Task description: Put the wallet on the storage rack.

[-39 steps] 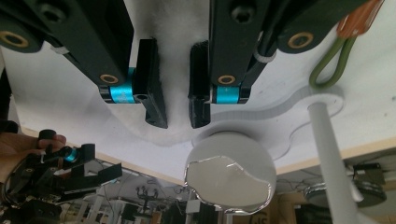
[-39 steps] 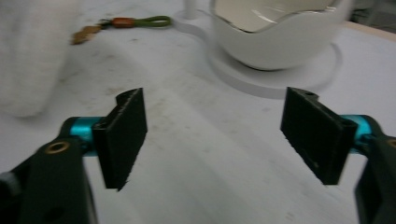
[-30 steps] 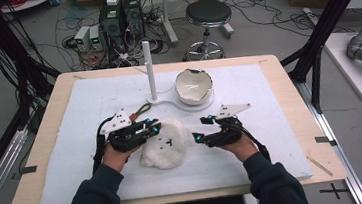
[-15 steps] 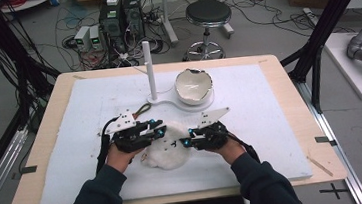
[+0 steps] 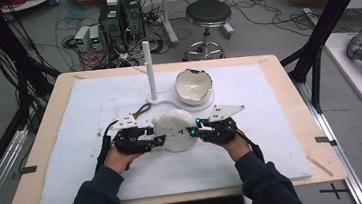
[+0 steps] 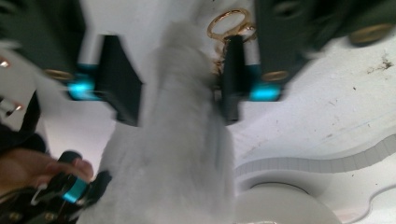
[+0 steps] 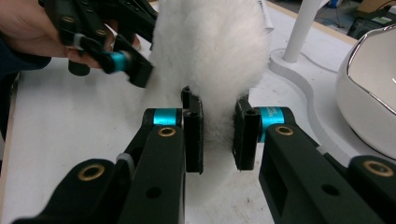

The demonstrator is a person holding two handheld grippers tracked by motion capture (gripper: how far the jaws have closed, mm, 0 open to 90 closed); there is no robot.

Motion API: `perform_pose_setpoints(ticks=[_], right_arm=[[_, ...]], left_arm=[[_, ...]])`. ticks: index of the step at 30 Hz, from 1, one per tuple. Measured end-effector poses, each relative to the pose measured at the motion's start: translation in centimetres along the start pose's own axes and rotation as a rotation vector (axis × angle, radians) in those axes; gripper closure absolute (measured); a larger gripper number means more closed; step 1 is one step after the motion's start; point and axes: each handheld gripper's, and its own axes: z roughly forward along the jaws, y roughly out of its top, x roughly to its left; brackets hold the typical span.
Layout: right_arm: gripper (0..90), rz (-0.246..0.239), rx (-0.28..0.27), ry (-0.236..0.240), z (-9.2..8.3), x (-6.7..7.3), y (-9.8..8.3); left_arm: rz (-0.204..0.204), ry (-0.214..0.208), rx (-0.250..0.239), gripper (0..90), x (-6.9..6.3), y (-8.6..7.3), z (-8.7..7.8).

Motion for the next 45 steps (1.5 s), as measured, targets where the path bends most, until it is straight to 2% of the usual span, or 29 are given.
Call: perform_pose_setpoints(ticks=[1, 2, 4, 5, 8, 10, 12, 13, 14, 15, 16, 21, 22, 23, 25, 26, 28, 29, 30, 31, 32, 34, 35, 37, 40, 45], right_arm=[[78.3, -0.008, 0.008, 0.000, 0.0, 0.0, 0.0], [78.2, -0.005, 0.015, -0.002, 0.0, -0.1, -0.1], [78.0, -0.007, 0.021, -0.001, 0.0, -0.3, -0.3], [77.9, -0.022, 0.032, 0.005, 0.0, -0.4, -0.4], [77.8, -0.067, 0.068, 0.021, 0.4, -0.1, -0.6], [77.5, -0.078, 0.086, 0.039, 0.6, 0.0, -0.7], [75.0, -0.064, 0.097, 0.076, 0.7, 0.0, -0.8], [71.7, -0.047, 0.101, 0.085, 0.7, 0.0, -0.8], [67.3, -0.031, 0.103, 0.089, 0.7, -0.1, -0.9], [58.5, -0.017, 0.094, 0.089, 0.7, -0.2, -0.8], [54.1, 0.005, 0.080, 0.084, 0.6, -0.4, -0.8], [42.2, 0.036, 0.014, 0.067, 0.1, -0.8, 0.0], [41.6, 0.041, 0.008, 0.067, 0.0, -0.8, 0.1], [40.6, 0.030, -0.005, 0.063, -0.1, -0.9, 0.3], [41.6, 0.025, -0.009, 0.068, -0.1, -0.9, 0.4], [43.6, 0.022, -0.004, 0.074, -0.1, -0.9, 0.4], [55.2, 0.007, 0.012, 0.105, 0.2, -0.8, 0.3], [64.3, -0.011, 0.018, 0.120, 0.2, -0.7, 0.3], [68.1, -0.022, 0.022, 0.124, 0.2, -0.6, 0.4], [70.8, -0.024, 0.022, 0.124, 0.1, -0.6, 0.4], [70.8, -0.024, 0.022, 0.124, 0.1, -0.6, 0.4], [73.6, -0.021, 0.014, 0.120, -0.2, -0.6, 0.5], [73.8, -0.025, 0.008, 0.113, -0.3, -0.6, 0.5], [74.3, -0.027, 0.005, 0.095, -0.6, -0.7, 0.7], [74.4, -0.028, -0.001, 0.076, -1.2, -1.1, 1.0], [74.3, -0.003, -0.038, 0.015, -2.3, -2.7, 1.8]], left_arm=[[0.014, 0.013, -0.005, 64.3, 0.0, 0.0, -0.1], [0.017, 0.012, -0.019, 70.3, 0.0, 0.1, -0.3], [0.018, 0.010, -0.032, 75.2, 0.1, 0.2, -0.5], [0.038, 0.011, -0.060, 76.1, 0.0, 0.5, -1.0], [0.050, 0.013, -0.075, 77.1, -0.1, 0.7, -1.4], [0.058, 0.007, -0.089, 77.3, -0.1, 0.8, -1.5], [0.067, 0.010, -0.090, 77.5, -0.2, 0.8, -1.6], [0.102, 0.017, -0.079, 77.8, -0.4, 1.0, -1.7], [0.119, 0.015, -0.075, 78.0, -0.6, 1.1, -1.7], [0.132, 0.011, -0.074, 78.3, -0.7, 1.2, -1.6], [0.145, 0.007, -0.072, 78.5, -0.9, 1.3, -1.5], [0.194, -0.023, -0.037, 79.1, -1.7, 1.5, -0.9], [0.194, -0.023, -0.037, 79.1, -1.7, 1.5, -0.9], [0.214, -0.032, -0.018, 79.1, -2.0, 1.5, -0.6], [0.213, -0.041, -0.026, 79.1, -2.0, 1.5, -0.6], [0.213, -0.043, -0.027, 79.0, -2.1, 1.6, -0.6], [0.213, -0.045, -0.025, 79.0, -2.1, 1.6, -0.6], [0.198, -0.034, -0.021, 78.7, -2.0, 1.6, -0.6], [0.177, -0.026, -0.024, 77.6, -1.9, 1.5, -0.6], [0.159, -0.016, -0.026, 74.5, -1.7, 1.5, -0.7], [0.159, -0.016, -0.026, 69.5, -1.7, 1.5, -0.7], [0.104, 0.012, -0.036, 56.9, -1.3, 1.5, -0.8], [0.077, 0.044, -0.045, 52.5, -0.8, 1.4, -1.1], [0.061, 0.080, -0.065, 48.0, -0.4, 1.4, -1.6], [0.021, 0.155, -0.113, 41.6, 0.9, 1.2, -3.2], [-0.016, 0.292, -0.174, 29.6, 2.7, 0.8, -6.1]])
